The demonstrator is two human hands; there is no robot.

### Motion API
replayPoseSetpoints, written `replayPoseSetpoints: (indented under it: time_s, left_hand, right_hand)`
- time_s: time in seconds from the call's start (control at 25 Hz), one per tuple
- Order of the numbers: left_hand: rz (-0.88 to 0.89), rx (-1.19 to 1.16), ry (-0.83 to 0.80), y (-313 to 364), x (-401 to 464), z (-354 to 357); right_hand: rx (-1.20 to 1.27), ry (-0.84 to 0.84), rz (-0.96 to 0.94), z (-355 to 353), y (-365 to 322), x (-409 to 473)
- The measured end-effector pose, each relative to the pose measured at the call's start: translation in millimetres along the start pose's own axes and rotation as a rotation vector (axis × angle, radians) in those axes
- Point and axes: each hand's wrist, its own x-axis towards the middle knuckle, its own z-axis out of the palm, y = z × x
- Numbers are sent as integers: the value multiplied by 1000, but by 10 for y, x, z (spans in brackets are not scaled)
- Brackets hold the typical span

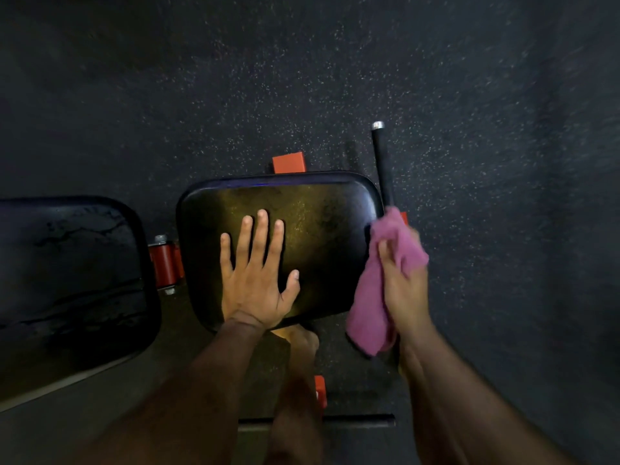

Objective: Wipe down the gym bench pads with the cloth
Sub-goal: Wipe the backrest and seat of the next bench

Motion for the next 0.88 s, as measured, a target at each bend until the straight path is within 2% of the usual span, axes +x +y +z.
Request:
replayPoseSetpoints:
  time_s: [0.16, 0.24, 0.36, 0.44, 0.52, 0.6, 0.72, 0.76, 0.88]
  left_hand:
    - [-5, 8, -13, 1, 10, -10]
    - [-6, 7, -8, 2, 7, -5]
    - [8, 0, 16, 13, -12, -9]
    - [-7, 2, 5, -3, 4, -6]
    - [-7, -12, 14, 12, -9, 5]
    - [-10, -20, 43, 21, 1, -9]
    - [0, -52, 77, -4, -1, -2]
    - [-4, -49, 70, 0, 5, -13]
    - [2, -69, 75, -1, -16, -25]
  right_hand:
    - [-150, -152, -89, 79, -493, 1048]
    - [-150, -168, -103, 63, -394, 929]
    - [-130, -245, -29, -264, -307, 495]
    - [-169, -376, 63, -415, -479, 798]
    - [-295, -471, 26, -381, -763, 1289]
    - [-468, -645, -99, -63, -1032, 1645]
    - [-800, -933, -379, 780, -1167, 1718]
    - [-842, -984, -446, 1072, -1215, 1683]
    - [-845, -1030, -472, 1662, -1317, 1614]
